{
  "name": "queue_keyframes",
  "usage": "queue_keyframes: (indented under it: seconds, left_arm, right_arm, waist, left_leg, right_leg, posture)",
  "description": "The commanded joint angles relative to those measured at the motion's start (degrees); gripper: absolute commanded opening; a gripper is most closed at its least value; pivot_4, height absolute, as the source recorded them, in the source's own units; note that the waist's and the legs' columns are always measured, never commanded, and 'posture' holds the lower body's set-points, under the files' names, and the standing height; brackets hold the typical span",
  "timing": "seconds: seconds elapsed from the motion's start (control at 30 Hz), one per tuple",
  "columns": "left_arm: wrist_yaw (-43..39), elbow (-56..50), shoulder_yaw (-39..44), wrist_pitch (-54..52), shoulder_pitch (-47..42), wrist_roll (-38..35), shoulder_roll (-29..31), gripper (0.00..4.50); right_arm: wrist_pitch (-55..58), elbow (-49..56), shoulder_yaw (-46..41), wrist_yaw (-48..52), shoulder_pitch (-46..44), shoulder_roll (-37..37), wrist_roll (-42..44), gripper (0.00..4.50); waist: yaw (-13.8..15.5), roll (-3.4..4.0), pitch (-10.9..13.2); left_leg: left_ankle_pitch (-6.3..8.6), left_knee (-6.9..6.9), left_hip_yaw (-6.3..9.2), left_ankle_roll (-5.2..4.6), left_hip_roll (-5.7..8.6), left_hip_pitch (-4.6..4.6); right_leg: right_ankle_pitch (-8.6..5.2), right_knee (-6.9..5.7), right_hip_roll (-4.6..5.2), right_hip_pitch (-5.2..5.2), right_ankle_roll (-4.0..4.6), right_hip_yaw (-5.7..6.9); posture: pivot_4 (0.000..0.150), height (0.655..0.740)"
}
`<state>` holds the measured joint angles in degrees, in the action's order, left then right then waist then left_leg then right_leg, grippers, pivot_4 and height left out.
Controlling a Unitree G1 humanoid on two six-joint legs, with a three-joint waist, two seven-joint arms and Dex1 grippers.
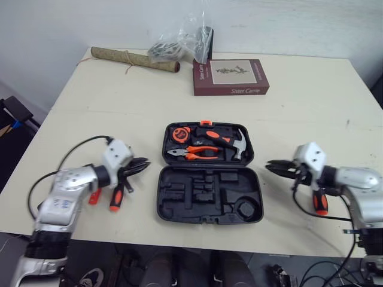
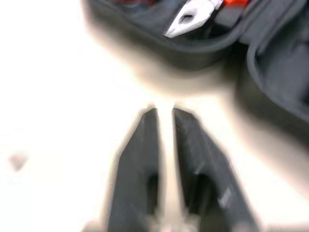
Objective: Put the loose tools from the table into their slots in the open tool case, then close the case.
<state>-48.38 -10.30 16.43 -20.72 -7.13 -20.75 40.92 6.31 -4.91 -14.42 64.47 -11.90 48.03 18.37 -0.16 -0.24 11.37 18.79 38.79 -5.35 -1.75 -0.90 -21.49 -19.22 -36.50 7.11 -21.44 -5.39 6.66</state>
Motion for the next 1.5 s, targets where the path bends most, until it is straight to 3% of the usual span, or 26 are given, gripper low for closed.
queue_keyframes:
  seconds: [0.03,0.13,0.23,0.4,0.53,0.67,0.8,0.9,1.03,1.17,1.37,1.5]
  left_arm:
    - [-2.96,0.17,14.79,3.14,6.89,-4.48,2.99,2.82]
    - [-3.67,7.58,24.95,5.70,12.38,-4.66,5.34,4.37]
    - [-4.02,18.73,36.80,8.98,17.83,-4.73,8.30,4.37]
    - [-3.78,30.26,45.66,13.18,24.09,-4.28,10.66,4.37]
    - [-4.11,38.24,49.41,16.79,29.60,-3.86,11.69,4.37]
    - [-4.83,39.29,49.17,18.41,31.25,-5.16,11.29,4.37]
    - [-5.60,31.00,46.16,16.19,30.80,-7.31,8.65,4.37]
    - [-2.85,13.31,40.10,7.34,30.51,-11.91,5.54,4.37]
    - [5.68,-9.36,32.81,-6.55,30.80,-17.67,3.26,4.37]
    - [13.76,-23.92,27.25,-18.55,31.91,-19.76,3.59,4.37]
    - [25.55,-33.58,21.19,-31.69,30.54,-20.01,2.78,4.37]
    - [32.09,-35.76,18.01,-37.09,27.98,-20.99,-0.77,4.37]
  right_arm:
    - [-0.77,1.23,-8.36,1.34,5.29,3.33,3.30,3.03]
    - [-4.67,-2.02,-14.48,3.30,10.67,4.45,4.43,4.50]
    - [-11.28,-10.32,-21.57,4.47,16.71,4.87,4.09,4.50]
    - [-19.27,-24.31,-26.36,2.75,20.66,6.96,1.98,4.50]
    - [-24.66,-32.81,-28.12,2.73,24.39,8.79,1.37,4.50]
    - [-26.62,-34.62,-28.28,5.32,24.48,7.98,4.12,4.50]
    - [-25.56,-28.79,-25.53,9.08,21.48,4.98,8.10,4.50]
    - [-21.54,-18.41,-19.54,9.33,16.49,0.75,11.09,4.50]
    - [-16.96,-6.32,-12.53,8.26,12.23,-4.13,13.67,4.50]
    - [-13.84,0.70,-7.27,8.50,9.58,-7.24,15.47,4.50]
    - [-12.41,6.93,-1.14,10.87,7.15,-10.30,17.18,4.50]
    - [-11.28,9.84,1.35,10.87,6.19,-11.36,17.64,4.50]
  waist:
    - [0.09,0.00,0.00]
    - [0.25,0.00,0.00]
    - [0.30,-0.05,0.00]
    - [-0.13,-0.08,0.00]
    - [-0.46,-0.08,0.00]
    - [-0.85,-0.09,-0.02]
    - [-1.30,-0.08,-0.06]
    - [-1.44,-0.08,-0.07]
    - [-1.42,-0.08,-0.06]
    - [-1.34,-0.03,-0.06]
    - [-1.24,-0.04,-0.07]
    - [-1.07,-0.03,-0.07]
  left_leg:
    - [0.01,-0.03,0.00,0.00,0.01,0.03]
    - [0.02,-0.01,-0.02,-0.03,0.01,0.12]
    - [0.13,-0.19,0.00,-0.07,0.01,0.27]
    - [0.19,-0.58,-0.19,-0.14,0.12,0.34]
    - [0.23,-0.75,-0.30,-0.08,0.11,0.37]
    - [0.33,-0.78,-0.30,0.17,0.08,0.41]
    - [0.38,-0.80,-0.25,0.30,0.09,0.42]
    - [0.34,-0.80,-0.24,0.22,0.09,0.41]
    - [0.24,-0.76,-0.22,0.04,0.09,0.37]
    - [0.19,-0.76,-0.22,0.00,0.09,0.34]
    - [0.14,-0.60,-0.18,-0.11,0.10,0.38]
    - [0.12,-0.62,-0.16,-0.07,0.10,0.39]
  right_leg:
    - [0.00,0.04,0.00,0.04,0.00,0.01]
    - [0.00,0.33,0.02,0.15,0.00,0.00]
    - [0.00,0.51,0.03,0.30,-0.01,0.01]
    - [0.01,0.66,0.17,0.17,-0.01,-0.08]
    - [0.00,0.64,0.21,0.01,0.00,-0.17]
    - [-0.01,0.58,0.24,-0.01,0.01,-0.19]
    - [-0.01,0.56,0.27,-0.02,0.02,-0.21]
    - [-0.01,0.55,0.27,-0.02,0.02,-0.21]
    - [0.00,0.52,0.26,-0.01,0.01,-0.23]
    - [0.00,0.49,0.17,0.01,0.01,-0.22]
    - [0.02,0.59,0.14,0.20,-0.03,-0.24]
    - [0.02,0.57,0.12,0.16,-0.03,-0.25]
  posture:
    - [0.150,0.7400]
    - [0.150,0.7400]
    - [0.150,0.7400]
    - [0.150,0.7400]
    - [0.150,0.7400]
    - [0.150,0.7400]
    - [0.150,0.7400]
    - [0.150,0.7400]
    - [0.150,0.7400]
    - [0.150,0.7400]
    - [0.150,0.7400]
    - [0.150,0.7400]
